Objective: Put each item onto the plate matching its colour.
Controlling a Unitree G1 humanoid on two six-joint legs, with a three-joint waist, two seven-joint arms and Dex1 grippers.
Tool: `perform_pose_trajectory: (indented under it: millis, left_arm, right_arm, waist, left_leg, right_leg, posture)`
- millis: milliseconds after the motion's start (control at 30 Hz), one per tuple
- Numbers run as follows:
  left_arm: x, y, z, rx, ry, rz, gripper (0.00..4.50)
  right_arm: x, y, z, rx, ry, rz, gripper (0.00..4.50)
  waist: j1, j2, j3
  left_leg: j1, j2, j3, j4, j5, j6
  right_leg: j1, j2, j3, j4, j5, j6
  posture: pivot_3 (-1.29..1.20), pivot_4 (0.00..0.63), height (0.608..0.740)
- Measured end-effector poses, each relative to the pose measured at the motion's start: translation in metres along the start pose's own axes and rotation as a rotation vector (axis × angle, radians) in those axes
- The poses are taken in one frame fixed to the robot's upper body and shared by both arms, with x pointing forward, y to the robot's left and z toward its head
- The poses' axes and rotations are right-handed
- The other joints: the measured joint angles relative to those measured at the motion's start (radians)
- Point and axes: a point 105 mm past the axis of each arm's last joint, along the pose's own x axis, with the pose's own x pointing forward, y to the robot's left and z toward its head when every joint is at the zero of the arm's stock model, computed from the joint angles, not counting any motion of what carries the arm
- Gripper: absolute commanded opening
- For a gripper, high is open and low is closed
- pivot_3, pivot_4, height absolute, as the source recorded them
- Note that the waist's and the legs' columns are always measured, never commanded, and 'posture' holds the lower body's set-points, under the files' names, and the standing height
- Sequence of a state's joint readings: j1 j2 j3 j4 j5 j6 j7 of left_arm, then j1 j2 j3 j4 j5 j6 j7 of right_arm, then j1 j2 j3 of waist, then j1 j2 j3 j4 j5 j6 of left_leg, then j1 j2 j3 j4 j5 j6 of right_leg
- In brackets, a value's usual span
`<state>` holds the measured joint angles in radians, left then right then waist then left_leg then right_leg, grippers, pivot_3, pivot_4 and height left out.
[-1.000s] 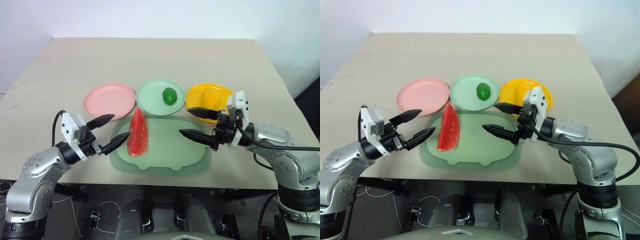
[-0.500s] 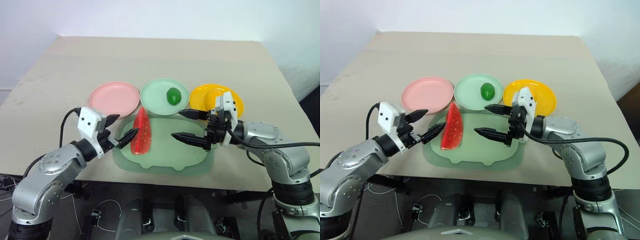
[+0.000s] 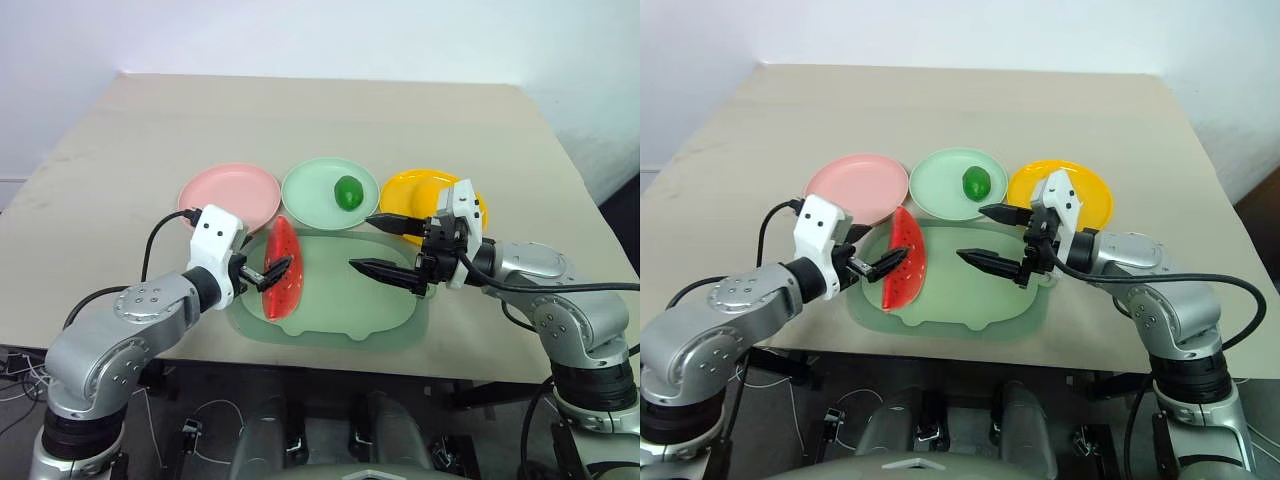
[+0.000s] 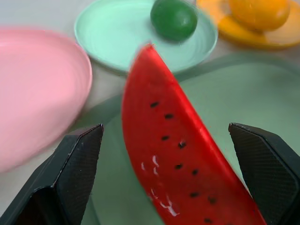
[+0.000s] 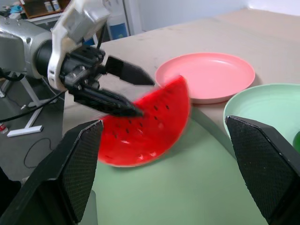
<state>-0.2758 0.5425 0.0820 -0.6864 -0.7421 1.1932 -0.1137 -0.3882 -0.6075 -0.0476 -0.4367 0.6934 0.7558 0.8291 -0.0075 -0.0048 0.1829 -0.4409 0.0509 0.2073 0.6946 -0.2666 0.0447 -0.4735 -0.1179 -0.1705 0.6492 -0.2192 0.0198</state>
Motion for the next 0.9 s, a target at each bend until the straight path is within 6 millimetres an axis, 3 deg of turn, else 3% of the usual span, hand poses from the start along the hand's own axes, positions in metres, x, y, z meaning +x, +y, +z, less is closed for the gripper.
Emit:
perform_pose_trajectory:
  millis: [133,167,233,433,467,600,733,900]
  left_arm:
    - [0.004,-0.001,-0.009,0.012,0.116,0.002,4.5]
    - [0.005,0.0,-0.01,0.011,0.127,0.004,4.32]
    - [0.009,-0.001,-0.007,-0.003,0.129,0.002,3.93]
    - [0.012,-0.002,0.005,0.003,0.118,-0.018,2.01]
    - [0.012,-0.003,0.006,0.001,0.118,-0.021,1.91]
    - [0.009,0.0,0.005,-0.018,0.138,-0.025,1.75]
    - [0.005,0.007,0.018,-0.014,0.106,-0.003,1.74]
    - [-0.006,0.055,0.047,-0.018,0.024,0.182,1.72]
  right_arm:
    - [0.0,-0.001,0.0,0.0,0.0,-0.008,4.46]
    - [0.0,-0.001,0.0,-0.001,0.001,-0.01,4.49]
    - [-0.001,-0.002,-0.001,-0.003,-0.001,-0.015,4.5]
    - [-0.004,-0.003,-0.009,0.007,0.006,-0.042,4.5]
    - [-0.004,-0.004,-0.01,0.006,0.008,-0.047,4.5]
    - [-0.005,-0.004,-0.01,-0.002,0.006,-0.052,4.5]
    - [-0.005,-0.006,-0.01,-0.017,0.009,-0.063,4.5]
    - [-0.003,-0.008,-0.007,-0.032,0.005,-0.065,4.5]
  waist:
    - [-0.001,0.0,0.0]
    - [-0.002,0.0,0.0]
    - [-0.002,0.0,0.0]
    - [-0.001,0.0,0.0]
    - [-0.001,0.0,0.0]
    - [-0.002,0.0,0.0]
    - [-0.001,0.0,0.0]
    - [-0.002,0.0,0.0]
  left_leg:
    - [0.0,0.0,-0.001,0.0,0.0,0.0]
    - [0.0,0.0,-0.001,0.0,0.0,0.0]
    - [0.0,0.0,-0.001,0.001,0.0,0.0]
    - [-0.001,0.0,-0.001,0.001,0.0,0.0]
    - [-0.001,0.0,-0.001,0.001,0.0,0.0]
    - [-0.001,0.0,-0.001,0.001,0.0,0.0]
    - [-0.001,0.0,-0.001,0.002,0.0,0.0]
    - [-0.001,0.0,-0.001,0.002,0.0,0.0]
  right_leg:
    - [0.0,0.0,0.0,0.0,0.0,0.0]
    - [0.0,0.0,0.0,0.001,0.0,0.0]
    - [0.0,0.0,0.0,0.001,0.0,0.0]
    - [0.0,0.0,-0.001,0.001,0.0,0.0]
    - [0.0,0.0,-0.001,0.001,0.0,0.0]
    - [0.0,0.0,-0.001,0.001,0.0,0.0]
    - [0.0,0.0,-0.001,0.002,0.0,0.0]
    - [-0.001,0.0,-0.001,0.003,0.0,0.0]
  posture:
    - [0.0,0.15,0.696]
    - [0.0,0.15,0.696]
    - [0.0,0.15,0.696]
    - [0.0,0.15,0.696]
    - [0.0,0.15,0.696]
    - [0.0,0.15,0.696]
    - [0.0,0.15,0.696]
    - [0.0,0.15,0.696]
